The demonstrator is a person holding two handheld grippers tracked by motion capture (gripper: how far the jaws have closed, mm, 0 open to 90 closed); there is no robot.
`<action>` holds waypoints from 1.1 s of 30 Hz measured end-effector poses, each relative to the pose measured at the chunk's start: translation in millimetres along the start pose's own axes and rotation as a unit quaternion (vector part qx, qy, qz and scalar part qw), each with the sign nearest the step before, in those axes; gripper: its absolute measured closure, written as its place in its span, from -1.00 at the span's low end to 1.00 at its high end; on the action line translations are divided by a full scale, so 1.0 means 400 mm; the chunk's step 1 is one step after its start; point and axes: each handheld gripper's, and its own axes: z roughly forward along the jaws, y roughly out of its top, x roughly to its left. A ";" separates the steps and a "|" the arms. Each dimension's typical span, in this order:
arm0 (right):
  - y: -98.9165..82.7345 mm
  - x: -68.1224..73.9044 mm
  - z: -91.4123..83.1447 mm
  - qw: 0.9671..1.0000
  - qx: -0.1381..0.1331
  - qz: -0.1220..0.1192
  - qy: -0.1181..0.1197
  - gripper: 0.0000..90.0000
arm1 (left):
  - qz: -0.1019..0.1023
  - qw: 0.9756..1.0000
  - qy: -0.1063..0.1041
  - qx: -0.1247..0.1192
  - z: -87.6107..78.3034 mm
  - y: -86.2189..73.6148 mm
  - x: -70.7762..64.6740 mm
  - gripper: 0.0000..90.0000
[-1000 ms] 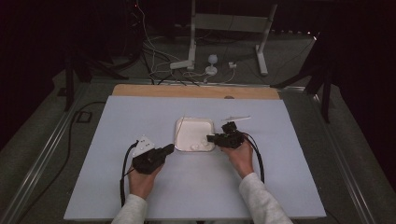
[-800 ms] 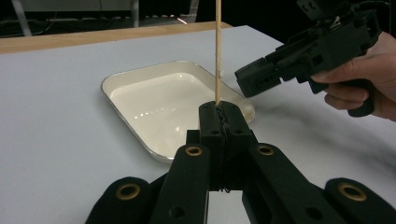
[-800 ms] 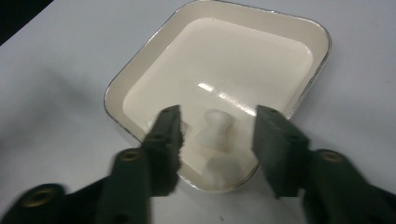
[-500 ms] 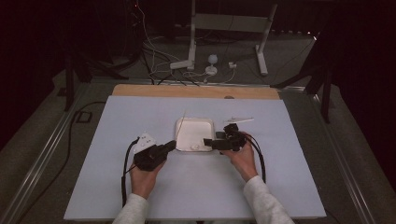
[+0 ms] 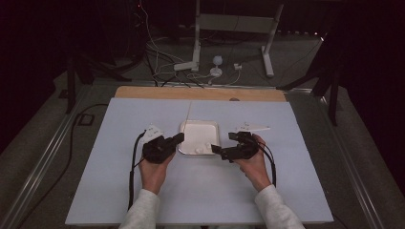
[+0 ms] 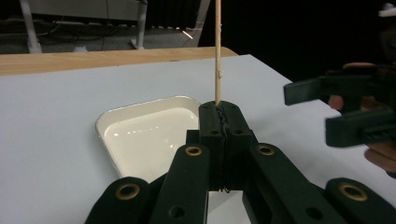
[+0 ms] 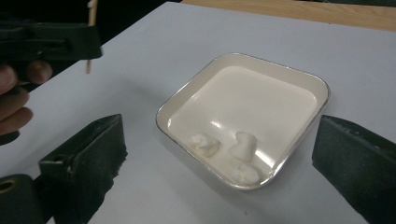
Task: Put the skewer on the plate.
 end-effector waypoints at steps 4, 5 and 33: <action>-0.009 -0.002 -0.013 1.000 -0.006 -0.002 -0.003 -0.94 | -0.006 1.000 0.003 0.001 0.019 0.006 -0.002 1.00; -0.011 -0.001 -0.016 1.000 -0.007 -0.005 -0.004 -0.94 | -0.008 1.000 0.004 0.001 0.023 0.007 -0.002 1.00; -0.072 -0.012 -0.134 0.999 -0.028 -0.019 -0.022 -0.93 | -0.037 0.997 0.046 0.057 0.151 -0.030 0.017 1.00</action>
